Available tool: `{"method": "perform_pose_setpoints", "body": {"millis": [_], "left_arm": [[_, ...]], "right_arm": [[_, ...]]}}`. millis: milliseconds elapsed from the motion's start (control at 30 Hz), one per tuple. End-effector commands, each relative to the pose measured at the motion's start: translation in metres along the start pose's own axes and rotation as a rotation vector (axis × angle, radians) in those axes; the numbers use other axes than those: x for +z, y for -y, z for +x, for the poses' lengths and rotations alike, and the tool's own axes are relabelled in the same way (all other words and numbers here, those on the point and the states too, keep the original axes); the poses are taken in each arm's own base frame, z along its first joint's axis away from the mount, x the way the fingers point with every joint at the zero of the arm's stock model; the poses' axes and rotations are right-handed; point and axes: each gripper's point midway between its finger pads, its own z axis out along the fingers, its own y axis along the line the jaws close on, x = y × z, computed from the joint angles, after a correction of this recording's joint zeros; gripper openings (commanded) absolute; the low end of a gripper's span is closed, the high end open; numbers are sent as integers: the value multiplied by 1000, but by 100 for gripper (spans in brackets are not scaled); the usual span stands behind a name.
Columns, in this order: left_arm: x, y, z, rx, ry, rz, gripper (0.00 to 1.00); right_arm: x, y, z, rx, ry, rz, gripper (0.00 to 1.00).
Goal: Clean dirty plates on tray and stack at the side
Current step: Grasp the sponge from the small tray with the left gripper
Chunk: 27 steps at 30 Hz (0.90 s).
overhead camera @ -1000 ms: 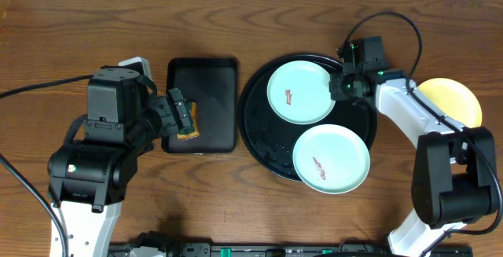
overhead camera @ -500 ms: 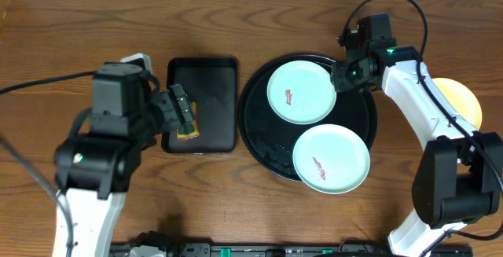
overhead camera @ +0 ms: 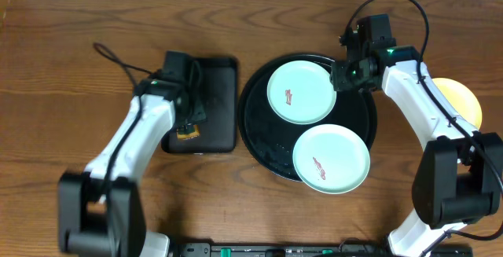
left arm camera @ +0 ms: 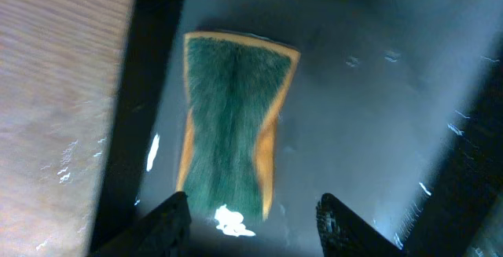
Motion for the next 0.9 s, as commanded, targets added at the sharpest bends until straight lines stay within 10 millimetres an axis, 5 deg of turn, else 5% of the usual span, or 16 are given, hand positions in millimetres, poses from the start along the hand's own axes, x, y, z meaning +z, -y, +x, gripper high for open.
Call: {"method": "perform_pose_setpoints", "body": {"millis": [0,100,200,467,500,633,867], "left_arm": [[35,-2,-1,42,-41,-50,42],[54,1,-5,67,-39,-48,30],[58,4,-6,66,-36,-38,8],[31,39,5,126,-99,180,7],[25,39,5,126,-92,182,8],[6,36,0,127,-50,181,43],[14,14,10,112,-88,64,49]], "right_arm": [[-6,-1,-4,27,17,-6,52],[-6,-1,-4,31,16,-6,52],[-6,-1,-4,31,16,-6,51],[-6,-1,-4,32,17,-6,50],[-6,-1,-4,32,17,-6,50],[-6,-1,-4,31,17,-5,50],[-6,-1,-4,32,16,-6,50]]}}
